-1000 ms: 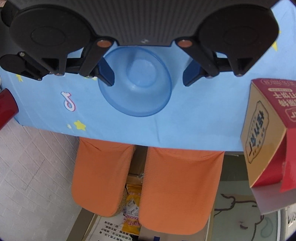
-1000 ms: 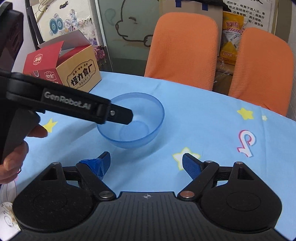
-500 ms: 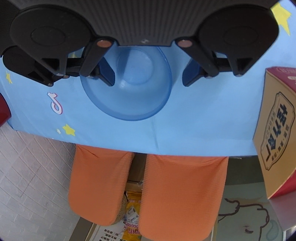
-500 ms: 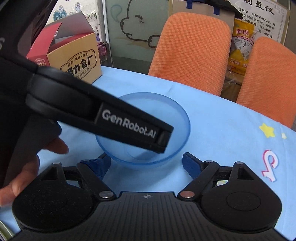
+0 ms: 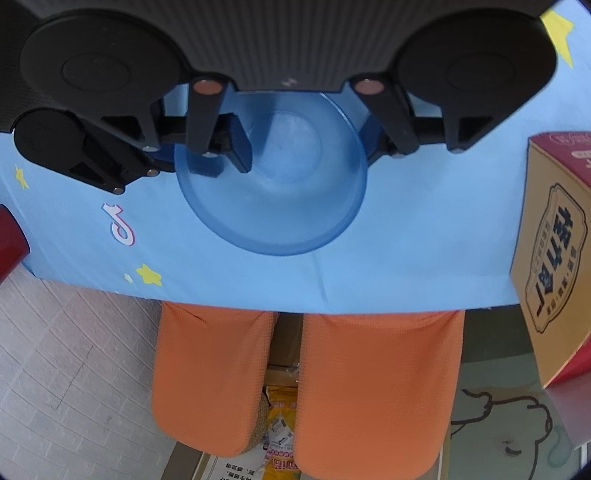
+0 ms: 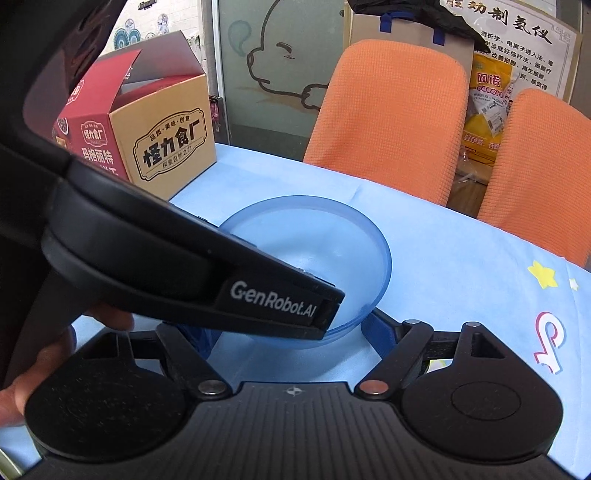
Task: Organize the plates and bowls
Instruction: 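Carry the blue bowl with the right tool into the white bowl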
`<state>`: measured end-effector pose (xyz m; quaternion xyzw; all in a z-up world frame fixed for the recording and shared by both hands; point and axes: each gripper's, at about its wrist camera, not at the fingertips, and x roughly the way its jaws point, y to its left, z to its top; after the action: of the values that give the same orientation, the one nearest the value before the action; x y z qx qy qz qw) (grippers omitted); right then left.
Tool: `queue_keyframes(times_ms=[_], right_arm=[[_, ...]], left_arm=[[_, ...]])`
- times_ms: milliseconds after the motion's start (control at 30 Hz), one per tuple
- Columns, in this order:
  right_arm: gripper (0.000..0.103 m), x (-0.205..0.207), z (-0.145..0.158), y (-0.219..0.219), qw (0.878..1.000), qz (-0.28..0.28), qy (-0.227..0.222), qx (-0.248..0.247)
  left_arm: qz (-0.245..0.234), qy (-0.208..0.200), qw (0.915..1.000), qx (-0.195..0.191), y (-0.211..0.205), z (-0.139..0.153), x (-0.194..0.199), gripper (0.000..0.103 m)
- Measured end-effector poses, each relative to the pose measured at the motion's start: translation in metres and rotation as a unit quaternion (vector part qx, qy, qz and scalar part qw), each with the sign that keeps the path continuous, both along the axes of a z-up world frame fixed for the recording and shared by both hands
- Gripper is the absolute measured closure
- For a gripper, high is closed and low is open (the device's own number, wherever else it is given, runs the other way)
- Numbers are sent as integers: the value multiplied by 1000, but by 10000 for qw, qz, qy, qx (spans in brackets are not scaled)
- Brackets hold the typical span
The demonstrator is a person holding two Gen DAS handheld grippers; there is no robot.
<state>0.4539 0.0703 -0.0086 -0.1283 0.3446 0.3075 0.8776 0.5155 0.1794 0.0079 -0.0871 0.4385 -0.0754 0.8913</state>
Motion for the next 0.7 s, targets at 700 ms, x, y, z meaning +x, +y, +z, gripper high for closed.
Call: queue_keyframes(times_ms=[700], right_arm=[[34,-73,66,-46,9984,-39,-550,-89]], left_arm=[[-171,-345,9991,-181,-51,75,-78,55]])
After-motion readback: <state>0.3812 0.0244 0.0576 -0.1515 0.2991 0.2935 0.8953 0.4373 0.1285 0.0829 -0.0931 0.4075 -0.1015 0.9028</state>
